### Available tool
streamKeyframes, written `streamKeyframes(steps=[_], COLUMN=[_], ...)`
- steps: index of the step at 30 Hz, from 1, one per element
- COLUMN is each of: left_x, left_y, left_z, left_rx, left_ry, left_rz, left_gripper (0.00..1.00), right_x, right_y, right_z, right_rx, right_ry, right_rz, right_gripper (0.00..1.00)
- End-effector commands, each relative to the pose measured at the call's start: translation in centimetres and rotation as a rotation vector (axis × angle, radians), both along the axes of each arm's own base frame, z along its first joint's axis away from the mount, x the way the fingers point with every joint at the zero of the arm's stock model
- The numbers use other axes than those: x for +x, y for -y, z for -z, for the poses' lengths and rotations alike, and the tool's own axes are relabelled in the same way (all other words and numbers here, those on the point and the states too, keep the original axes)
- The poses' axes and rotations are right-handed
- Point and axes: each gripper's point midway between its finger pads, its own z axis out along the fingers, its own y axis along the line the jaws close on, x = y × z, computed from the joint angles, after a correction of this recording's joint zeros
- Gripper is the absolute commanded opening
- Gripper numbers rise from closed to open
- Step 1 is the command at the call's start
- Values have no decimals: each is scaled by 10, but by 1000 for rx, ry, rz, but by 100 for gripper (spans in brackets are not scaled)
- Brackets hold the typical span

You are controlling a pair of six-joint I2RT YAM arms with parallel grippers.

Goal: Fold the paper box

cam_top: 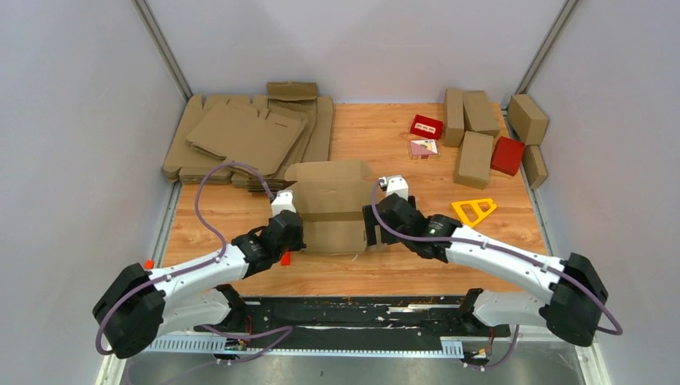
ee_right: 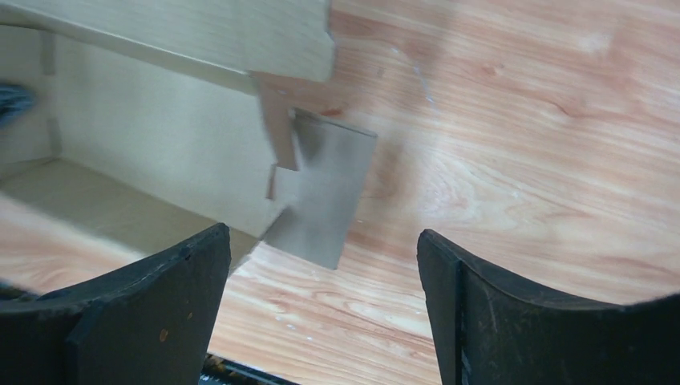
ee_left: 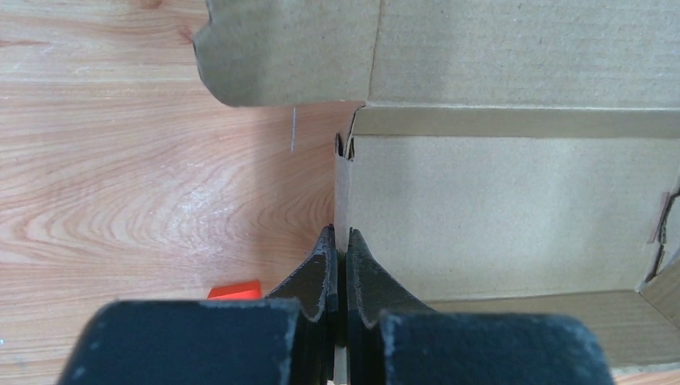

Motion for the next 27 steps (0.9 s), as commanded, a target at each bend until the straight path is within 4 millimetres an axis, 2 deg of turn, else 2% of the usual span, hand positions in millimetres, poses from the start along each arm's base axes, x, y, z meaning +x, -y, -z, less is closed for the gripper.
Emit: streamKeyframes(steps=[1, 4, 7, 10, 12, 13, 14, 18, 23, 27], left_x=[9, 9, 9, 10, 9, 9, 8, 6, 5, 2], left_y=[3, 6, 8, 10, 15, 17, 19, 21, 22, 26], left_z=[-10, -9, -10, -10, -12, -13, -13, -15, -19, -22], left_rx=[6, 14, 25, 41, 50, 61, 69, 92, 102, 90], left_ry=[27, 20, 13, 11, 7, 6, 2, -1, 8, 14], left_rz=[-2, 14, 32, 59, 100, 125, 149, 193, 229, 260], left_gripper=[0, 0, 0, 0, 0, 0, 0, 0, 0, 0], right_x=[1, -2, -9, -18, -25, -28, -28, -27, -27, -24], right_y=[-28, -18, -1, 7, 1, -4, -4, -4, -27, -35], right_z=[-41, -44, -35, -24, -18, -15, -12, -1, 6, 7], right_rx=[167, 103, 26, 13, 43, 54, 47, 3, 43, 38], right_ry=[102, 129, 127, 120, 112, 108, 100, 72, 119, 133], right_rz=[-192, -266, -298, -335, -384, -413, -420, -432, -554, -595], right_gripper=[87, 84, 82, 79, 72, 64, 59, 57, 58, 58])
